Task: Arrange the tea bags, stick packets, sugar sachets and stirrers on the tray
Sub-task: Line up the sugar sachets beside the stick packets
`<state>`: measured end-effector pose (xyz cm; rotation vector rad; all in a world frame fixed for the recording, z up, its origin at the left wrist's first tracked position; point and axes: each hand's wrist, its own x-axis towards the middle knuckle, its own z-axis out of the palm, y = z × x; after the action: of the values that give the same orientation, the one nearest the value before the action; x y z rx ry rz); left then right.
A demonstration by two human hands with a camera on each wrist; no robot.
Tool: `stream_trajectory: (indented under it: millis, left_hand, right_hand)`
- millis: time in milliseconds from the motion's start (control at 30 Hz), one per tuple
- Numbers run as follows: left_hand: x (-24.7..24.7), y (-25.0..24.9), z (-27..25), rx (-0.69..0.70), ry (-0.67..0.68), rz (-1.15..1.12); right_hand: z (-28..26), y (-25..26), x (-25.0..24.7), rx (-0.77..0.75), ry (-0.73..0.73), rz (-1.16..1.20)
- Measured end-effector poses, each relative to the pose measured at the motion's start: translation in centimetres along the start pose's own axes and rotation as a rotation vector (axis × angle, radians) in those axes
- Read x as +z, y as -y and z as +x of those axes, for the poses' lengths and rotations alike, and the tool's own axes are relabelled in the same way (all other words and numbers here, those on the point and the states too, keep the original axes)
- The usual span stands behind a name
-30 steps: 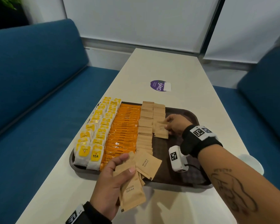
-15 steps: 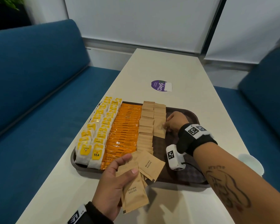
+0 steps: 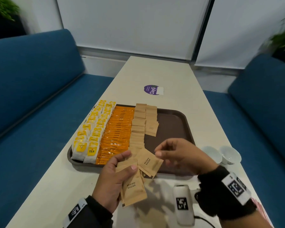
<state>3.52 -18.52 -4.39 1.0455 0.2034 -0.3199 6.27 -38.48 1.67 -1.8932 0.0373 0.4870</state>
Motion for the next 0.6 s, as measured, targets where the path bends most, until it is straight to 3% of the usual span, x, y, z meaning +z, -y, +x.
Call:
stream_trajectory:
  millis: [100, 433, 600]
  left_hand:
    - [0.6, 0.6, -0.3, 0.015, 0.017, 0.025]
    - [0.4, 0.8, -0.6, -0.017, 0.02, 0.097]
    - [-0.8, -0.2, -0.1, -0.022, -0.035, 0.067]
  right_hand:
    - [-0.9, -0.8, 1.2, -0.004, 0.011, 0.037]
    - [-0.5, -0.2, 1.0, -0.011, 0.032, -0.363]
    - [2.3, 1.6, -1.0, 0.037, -0.133, -0.326]
